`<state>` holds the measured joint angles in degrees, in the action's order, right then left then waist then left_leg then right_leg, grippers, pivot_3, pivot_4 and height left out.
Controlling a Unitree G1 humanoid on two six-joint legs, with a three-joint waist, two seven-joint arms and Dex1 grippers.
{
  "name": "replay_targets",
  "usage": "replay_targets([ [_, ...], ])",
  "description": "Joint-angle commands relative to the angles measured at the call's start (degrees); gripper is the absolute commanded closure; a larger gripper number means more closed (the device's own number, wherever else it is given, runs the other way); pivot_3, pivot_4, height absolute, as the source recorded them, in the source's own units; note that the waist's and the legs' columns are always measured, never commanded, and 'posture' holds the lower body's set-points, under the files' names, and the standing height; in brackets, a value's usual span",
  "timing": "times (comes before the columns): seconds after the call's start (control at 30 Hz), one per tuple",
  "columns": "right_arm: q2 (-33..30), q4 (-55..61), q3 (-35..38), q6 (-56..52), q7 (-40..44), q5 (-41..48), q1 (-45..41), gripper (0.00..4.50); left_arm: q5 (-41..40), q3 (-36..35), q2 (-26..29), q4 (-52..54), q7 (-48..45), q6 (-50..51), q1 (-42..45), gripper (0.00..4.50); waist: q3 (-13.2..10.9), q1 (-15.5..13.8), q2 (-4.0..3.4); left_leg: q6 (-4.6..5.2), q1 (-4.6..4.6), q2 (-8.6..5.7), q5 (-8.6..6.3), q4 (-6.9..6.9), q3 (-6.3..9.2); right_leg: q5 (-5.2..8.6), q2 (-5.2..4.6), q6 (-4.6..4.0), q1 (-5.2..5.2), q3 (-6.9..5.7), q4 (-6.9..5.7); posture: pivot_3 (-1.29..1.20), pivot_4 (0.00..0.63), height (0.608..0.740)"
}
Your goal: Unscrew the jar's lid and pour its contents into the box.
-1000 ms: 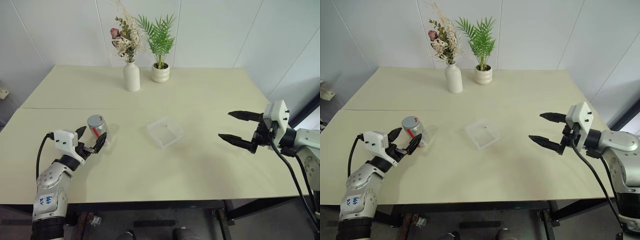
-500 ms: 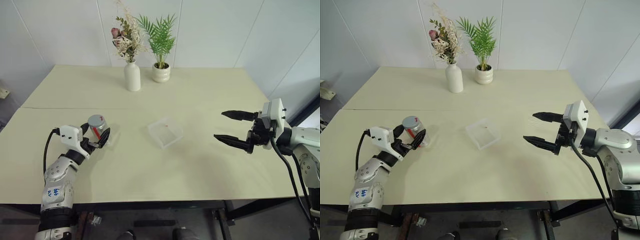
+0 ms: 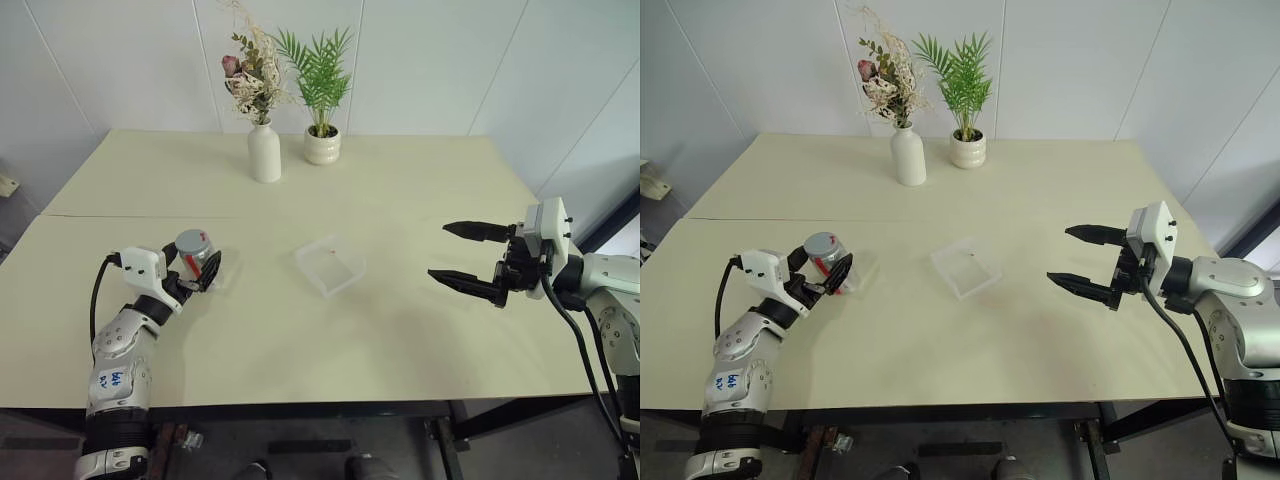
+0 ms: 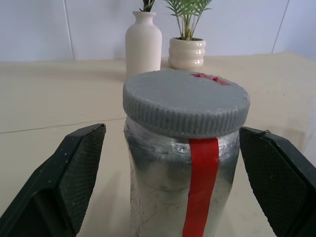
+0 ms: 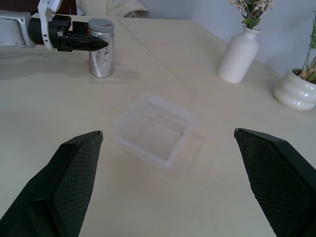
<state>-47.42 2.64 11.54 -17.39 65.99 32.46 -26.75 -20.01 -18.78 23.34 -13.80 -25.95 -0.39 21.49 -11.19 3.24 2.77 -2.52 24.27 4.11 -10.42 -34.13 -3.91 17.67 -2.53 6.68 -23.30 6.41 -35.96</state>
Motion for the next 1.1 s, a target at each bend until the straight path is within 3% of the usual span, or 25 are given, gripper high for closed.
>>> replay_targets([
  [0.03, -0.34, 1.63, 1.05, 0.65, -0.21, 0.18, -0.79, 0.00, -0.19, 0.38, -0.12, 0.17, -1.41, -2.63, 1.21, 0.66, 0.00, 0.03, 0.00, 0.00, 0.00, 0.00, 0.00, 0.00, 0.00, 0.00, 0.00, 0.00, 0.00, 0.00, 0.00, 0.00, 0.150, 0.740],
  [0.17, -0.38, 2.01, 1.21, 0.55, -0.27, 0.23, -0.49, 0.00, -0.21, 0.47, -0.14, -0.21, -1.18, -2.47, 1.44, 1.88, 0.00, 0.02, 0.00, 0.00, 0.00, 0.00, 0.00, 0.01, 0.00, 0.00, 0.00, 0.00, 0.00, 0.00, 0.00, 0.00, 0.150, 0.740],
  [0.4, -1.54, 3.96, 3.31, -0.88, 1.55, 2.94, 1.70, 0.00, -0.61, 0.61, 1.03, -0.78, -2.30, -0.93, 1.76, 1.89, 0.00, 0.01, 0.00, 0.00, 0.00, 0.00, 0.00, 0.01, 0.00, 0.00, 0.00, 0.00, 0.00, 0.00, 0.00, 0.00, 0.150, 0.740],
  [0.67, -1.72, 5.61, 5.74, -2.71, 1.54, 5.90, 2.32, 0.00, -2.27, 1.76, 3.52, -2.98, -8.81, 2.13, 8.03, 1.89, -0.01, -0.03, 0.01, 0.00, 0.01, -0.02, 0.00, 0.00, 0.00, 0.04, -0.01, -0.07, 0.02, -0.01, 0.05, 0.00, 0.150, 0.740],
  [0.9, -1.57, 8.65, 8.82, -2.66, -0.91, 6.53, 4.99, 0.00, -3.47, 6.31, 6.90, -11.25, -23.24, 6.19, 20.39, 1.89, -0.01, -0.10, 0.02, 0.00, 0.04, -0.02, -0.01, 0.03, 0.01, 0.00, 0.01, 0.01, 0.00, -0.03, 0.06, 0.00, 0.150, 0.740],
  [1.1, -1.25, 12.02, 9.53, -3.30, -4.60, 6.42, 5.93, 0.00, -2.88, 8.38, 6.38, -22.02, -31.25, 5.56, 30.85, 1.89, -0.02, 0.08, 0.02, 0.01, 0.05, -0.03, -0.03, 0.05, 0.01, -0.24, 0.04, 0.45, -0.04, -0.03, 0.07, 0.00, 0.150, 0.740],
])
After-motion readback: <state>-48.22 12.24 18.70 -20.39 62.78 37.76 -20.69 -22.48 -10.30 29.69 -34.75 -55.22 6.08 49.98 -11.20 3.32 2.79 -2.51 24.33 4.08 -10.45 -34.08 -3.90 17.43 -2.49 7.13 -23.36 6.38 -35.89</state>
